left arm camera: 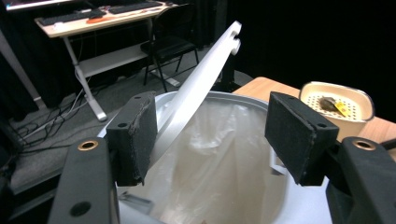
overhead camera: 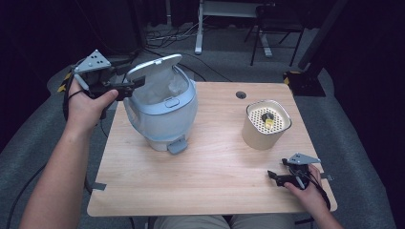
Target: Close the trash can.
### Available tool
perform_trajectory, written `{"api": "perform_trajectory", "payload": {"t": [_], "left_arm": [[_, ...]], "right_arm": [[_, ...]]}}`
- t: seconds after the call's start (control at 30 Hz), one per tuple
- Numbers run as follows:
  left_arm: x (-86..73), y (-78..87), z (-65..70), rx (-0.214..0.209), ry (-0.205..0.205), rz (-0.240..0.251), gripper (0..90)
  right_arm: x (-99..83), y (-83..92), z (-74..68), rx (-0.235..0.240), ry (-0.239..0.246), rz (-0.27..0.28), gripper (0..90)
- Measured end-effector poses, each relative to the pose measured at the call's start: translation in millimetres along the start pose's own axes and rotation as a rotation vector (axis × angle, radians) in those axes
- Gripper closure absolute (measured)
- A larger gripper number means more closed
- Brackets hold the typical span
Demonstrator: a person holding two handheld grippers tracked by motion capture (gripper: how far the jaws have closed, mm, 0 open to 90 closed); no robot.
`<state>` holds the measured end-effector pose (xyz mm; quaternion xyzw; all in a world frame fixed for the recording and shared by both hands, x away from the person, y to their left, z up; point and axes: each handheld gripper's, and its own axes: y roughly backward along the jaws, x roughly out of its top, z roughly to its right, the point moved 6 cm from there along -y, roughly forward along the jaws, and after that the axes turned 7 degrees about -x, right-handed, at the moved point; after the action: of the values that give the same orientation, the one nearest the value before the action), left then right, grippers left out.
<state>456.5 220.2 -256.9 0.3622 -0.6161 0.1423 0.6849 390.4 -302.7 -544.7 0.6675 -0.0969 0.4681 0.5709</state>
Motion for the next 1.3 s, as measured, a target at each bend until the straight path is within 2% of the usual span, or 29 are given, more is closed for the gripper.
{"api": "perform_trajectory", "payload": {"t": [0.17,0.23,0.53,0.67,0.8,0.9,1.03,1.13,1.2,1.23,1.3], "left_arm": [[-5.9,-5.1,18.4,-0.059,-0.004,-0.035,38.2],[-9.1,-8.9,22.6,-0.085,0.011,-0.038,38.4],[-18.3,-25.6,30.7,-0.167,0.044,-0.061,44.9],[-20.2,-32.0,30.6,-0.174,0.064,-0.063,46.6],[-24.0,-41.0,31.3,-0.173,0.084,-0.081,50.9],[-28.1,-48.5,31.5,-0.188,0.103,-0.107,54.6],[-31.6,-52.0,31.4,-0.187,0.106,-0.133,58.0],[-32.5,-53.1,30.5,-0.199,0.121,-0.124,60.6],[-32.7,-53.6,29.1,-0.203,0.118,-0.121,62.4],[-32.8,-53.7,28.3,-0.201,0.119,-0.121,66.0],[-33.1,-53.6,27.4,-0.188,0.102,-0.129,68.3]], "right_arm": [[-0.3,0.4,-0.9,0.001,0.003,0.001,15.5],[-0.3,0.4,-0.9,0.003,0.003,0.002,15.5],[-0.4,0.5,-1.2,0.003,0.004,0.002,15.5],[-0.4,0.5,-1.2,0.003,0.004,0.002,15.5],[-0.4,0.5,-1.2,0.003,0.004,0.002,15.5],[-0.4,0.6,-1.4,0.004,0.003,0.002,15.5],[-0.6,0.9,-1.5,0.002,0.005,0.0,15.6],[-0.6,0.9,-1.6,0.002,0.005,0.0,15.6],[-0.6,0.9,-1.6,0.003,0.005,0.0,15.5],[-0.7,1.0,-1.7,0.003,0.005,0.0,15.6],[-0.7,1.0,-1.9,0.003,0.005,0.0,15.6]]}}
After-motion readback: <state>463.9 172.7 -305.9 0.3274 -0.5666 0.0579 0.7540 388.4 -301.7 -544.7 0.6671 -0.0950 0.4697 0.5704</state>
